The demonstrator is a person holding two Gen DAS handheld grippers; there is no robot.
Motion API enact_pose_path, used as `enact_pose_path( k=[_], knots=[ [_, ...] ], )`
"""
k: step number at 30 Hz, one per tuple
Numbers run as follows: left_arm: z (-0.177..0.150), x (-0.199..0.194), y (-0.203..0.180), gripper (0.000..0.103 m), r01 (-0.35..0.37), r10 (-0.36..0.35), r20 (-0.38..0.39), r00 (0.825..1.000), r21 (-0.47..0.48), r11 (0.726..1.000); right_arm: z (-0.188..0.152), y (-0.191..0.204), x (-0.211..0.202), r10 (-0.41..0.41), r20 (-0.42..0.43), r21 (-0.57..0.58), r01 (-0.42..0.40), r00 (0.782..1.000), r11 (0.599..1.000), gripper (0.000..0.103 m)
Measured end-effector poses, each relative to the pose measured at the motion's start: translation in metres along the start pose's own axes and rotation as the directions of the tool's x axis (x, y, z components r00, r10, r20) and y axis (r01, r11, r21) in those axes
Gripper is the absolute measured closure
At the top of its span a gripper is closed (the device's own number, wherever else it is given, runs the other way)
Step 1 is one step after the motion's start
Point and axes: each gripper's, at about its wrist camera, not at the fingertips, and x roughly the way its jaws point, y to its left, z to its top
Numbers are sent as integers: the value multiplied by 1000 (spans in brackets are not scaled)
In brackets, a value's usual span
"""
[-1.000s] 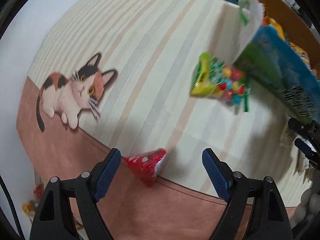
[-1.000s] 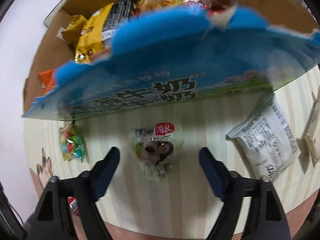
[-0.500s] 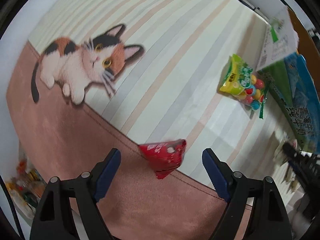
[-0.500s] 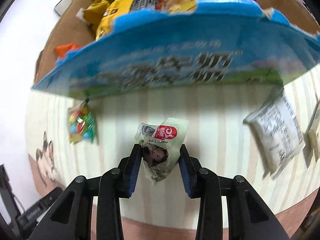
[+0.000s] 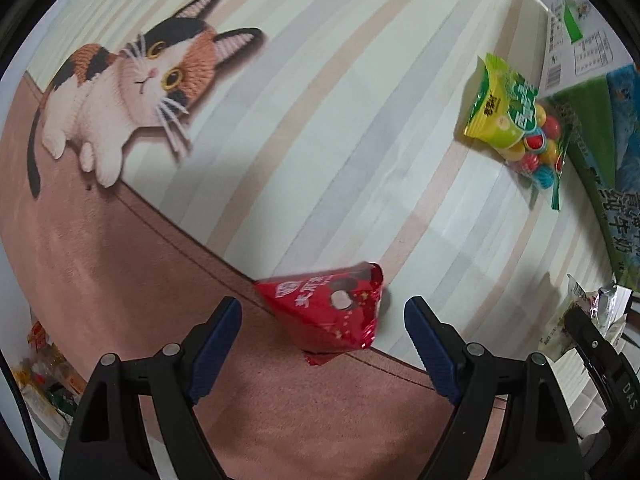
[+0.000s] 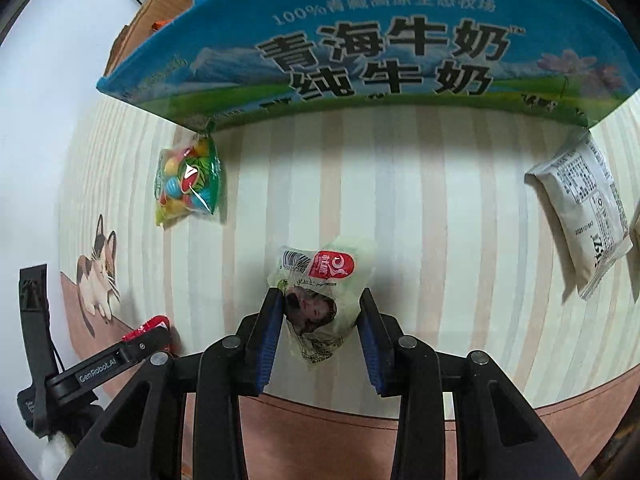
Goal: Organize snacks
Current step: 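Grasp the red triangular candy pack with the left tool while the right grasps the white panda-print pack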
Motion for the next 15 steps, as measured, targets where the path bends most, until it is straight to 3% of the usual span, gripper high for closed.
enact_pose_path(
  k=[2, 6, 15],
  knots=[
    [3, 9, 10, 20, 6, -6, 1, 1000, 6, 1000, -1, 0, 1, -4, -1, 2, 4, 1000, 1000, 63],
    [0, 9, 1, 46, -5, 4, 14, 1000, 21, 1000, 0, -9, -4, -7, 2, 12, 7, 1000, 1000, 63],
    [4, 11, -9, 48, -7, 6, 29, 1000, 31, 999, 1, -5, -8, 1, 9, 11, -1, 1000, 1000, 63]
  ],
)
